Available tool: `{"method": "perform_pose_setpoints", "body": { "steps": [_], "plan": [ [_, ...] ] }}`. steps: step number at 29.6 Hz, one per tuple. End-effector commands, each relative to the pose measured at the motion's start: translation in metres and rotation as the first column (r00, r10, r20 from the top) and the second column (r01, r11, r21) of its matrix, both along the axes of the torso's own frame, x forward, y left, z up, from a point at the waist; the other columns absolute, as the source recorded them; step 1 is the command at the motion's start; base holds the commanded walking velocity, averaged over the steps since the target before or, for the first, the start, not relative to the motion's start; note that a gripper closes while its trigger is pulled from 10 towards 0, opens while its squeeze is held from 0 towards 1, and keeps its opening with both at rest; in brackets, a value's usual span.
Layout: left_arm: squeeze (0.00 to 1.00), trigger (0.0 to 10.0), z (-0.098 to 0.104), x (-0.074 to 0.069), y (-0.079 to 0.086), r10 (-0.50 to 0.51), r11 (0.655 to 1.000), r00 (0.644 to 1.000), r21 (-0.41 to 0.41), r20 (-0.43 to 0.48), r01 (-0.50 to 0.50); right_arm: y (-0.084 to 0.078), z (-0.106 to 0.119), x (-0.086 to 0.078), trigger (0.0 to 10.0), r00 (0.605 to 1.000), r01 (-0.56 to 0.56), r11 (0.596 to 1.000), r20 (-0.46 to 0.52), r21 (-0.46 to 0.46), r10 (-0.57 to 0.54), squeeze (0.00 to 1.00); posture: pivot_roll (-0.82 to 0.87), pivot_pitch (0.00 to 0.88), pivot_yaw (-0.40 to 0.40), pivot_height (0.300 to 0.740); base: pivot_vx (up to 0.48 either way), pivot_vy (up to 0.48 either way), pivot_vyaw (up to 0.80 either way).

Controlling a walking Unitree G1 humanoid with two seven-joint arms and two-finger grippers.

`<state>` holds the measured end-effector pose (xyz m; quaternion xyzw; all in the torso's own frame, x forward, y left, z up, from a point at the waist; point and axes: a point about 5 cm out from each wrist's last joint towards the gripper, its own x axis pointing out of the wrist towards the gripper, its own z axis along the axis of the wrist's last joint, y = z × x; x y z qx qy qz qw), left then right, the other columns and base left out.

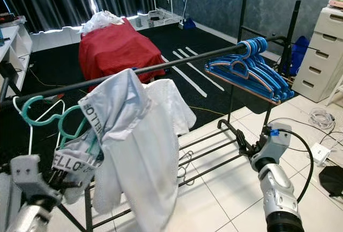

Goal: Hang hanger

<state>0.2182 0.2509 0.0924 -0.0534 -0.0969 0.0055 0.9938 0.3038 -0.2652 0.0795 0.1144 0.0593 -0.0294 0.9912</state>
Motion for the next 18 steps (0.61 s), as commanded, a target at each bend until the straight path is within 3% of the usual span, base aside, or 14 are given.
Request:
{"method": "perform_pose_setpoints", "body": {
  "steps": [1,7,15,18],
  "plan": [
    [0.0,10.0,0.011,-0.001,0.004,-0.032,0.999,0.999,0.034,0.026,0.031,0.004,-0.004,0.001,10.0,1.0,-0.018,1.0,-0.026,0.003,0.018,0.0,-0.02,0.0,0.02,0.736,0.0,0.0,0.0],
    [0.0,10.0,0.007,-0.004,0.015,0.013,0.995,1.0,0.101,-0.015,-0.011,0.004,-0.003,0.002,10.0,1.0,-0.017,1.0,-0.025,0.003,0.017,0.0,-0.02,0.0,0.022,0.736,0.0,0.0,0.0],
    [0.0,10.0,-0.008,-0.019,0.027,0.104,0.983,0.991,0.163,-0.081,-0.089,-0.002,-0.004,-0.002,10.0,1.0,-0.002,1.0,-0.027,0.001,0.002,0.0,-0.02,0.0,0.018,0.736,0.0,0.0,0.0],
    [0.0,10.0,-0.016,-0.034,0.041,0.169,0.946,0.974,0.303,-0.151,-0.117,-0.004,-0.003,-0.002,10.0,1.0,0.003,1.0,-0.026,0.0,-0.003,0.0,-0.01,0.0,0.012,0.736,0.0,0.0,0.0]
  ]
}}
